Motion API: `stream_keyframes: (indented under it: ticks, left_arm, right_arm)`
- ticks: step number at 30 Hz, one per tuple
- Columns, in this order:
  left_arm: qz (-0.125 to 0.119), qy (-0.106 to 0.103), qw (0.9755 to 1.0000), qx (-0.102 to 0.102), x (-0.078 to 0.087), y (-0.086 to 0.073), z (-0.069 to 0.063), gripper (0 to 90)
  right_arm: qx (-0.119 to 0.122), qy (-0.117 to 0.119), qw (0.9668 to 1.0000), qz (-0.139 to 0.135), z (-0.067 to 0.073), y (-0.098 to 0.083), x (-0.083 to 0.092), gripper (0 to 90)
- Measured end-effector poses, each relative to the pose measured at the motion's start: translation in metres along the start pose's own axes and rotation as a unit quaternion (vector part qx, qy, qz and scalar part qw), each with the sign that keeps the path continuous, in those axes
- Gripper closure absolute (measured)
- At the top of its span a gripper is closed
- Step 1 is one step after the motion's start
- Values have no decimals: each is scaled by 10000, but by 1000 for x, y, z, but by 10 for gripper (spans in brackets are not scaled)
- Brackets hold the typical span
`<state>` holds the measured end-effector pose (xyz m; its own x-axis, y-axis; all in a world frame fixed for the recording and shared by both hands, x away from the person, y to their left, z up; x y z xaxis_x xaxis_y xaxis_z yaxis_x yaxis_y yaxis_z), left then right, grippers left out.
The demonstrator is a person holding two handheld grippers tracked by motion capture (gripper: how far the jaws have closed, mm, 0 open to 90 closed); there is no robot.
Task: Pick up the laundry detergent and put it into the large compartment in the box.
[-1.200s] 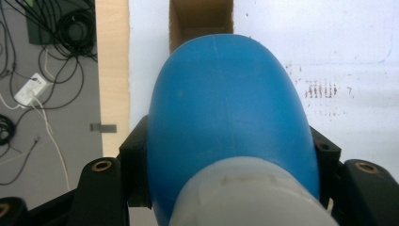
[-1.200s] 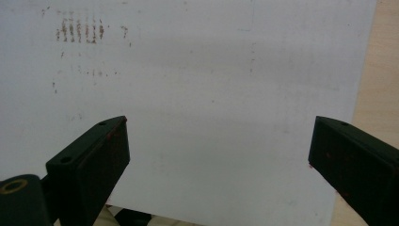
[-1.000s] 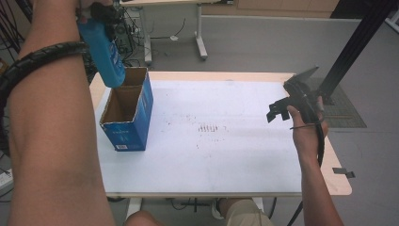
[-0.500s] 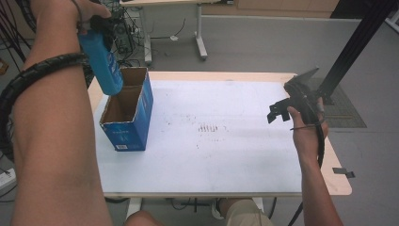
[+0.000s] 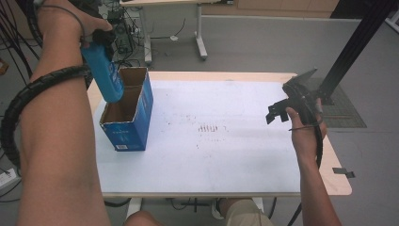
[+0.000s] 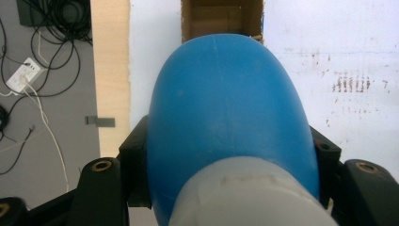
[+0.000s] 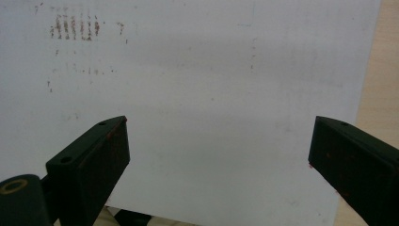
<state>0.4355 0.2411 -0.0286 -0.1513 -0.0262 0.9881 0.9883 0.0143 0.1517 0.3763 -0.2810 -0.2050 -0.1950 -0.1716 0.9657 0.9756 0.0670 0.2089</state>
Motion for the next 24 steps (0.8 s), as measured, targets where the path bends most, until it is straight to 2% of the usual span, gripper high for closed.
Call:
stream_keyframes:
  ticks: [12, 24]
  left_arm:
    - [147, -26, 9997, -174, -31, 2, -4, 374]
    - [197, -107, 9995, -215, -62, 1, -3, 374]
  right_arm:
    - [-1, -2, 10000, 31, 2, 0, -2, 57]
    - [-37, -3, 10000, 52, 0, -1, -5, 57]
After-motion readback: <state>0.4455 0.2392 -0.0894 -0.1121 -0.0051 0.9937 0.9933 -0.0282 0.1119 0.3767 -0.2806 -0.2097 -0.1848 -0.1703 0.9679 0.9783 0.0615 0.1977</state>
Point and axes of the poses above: each handheld gripper's, and its own axes: x roughly backward along the jaws, y roughly out of its top, z roughly to its left, the point moved 6 cm from there along -x, roughly forward along the jaws, and after that the axes turned 3 degrees about -z, right-handed, at the moved point
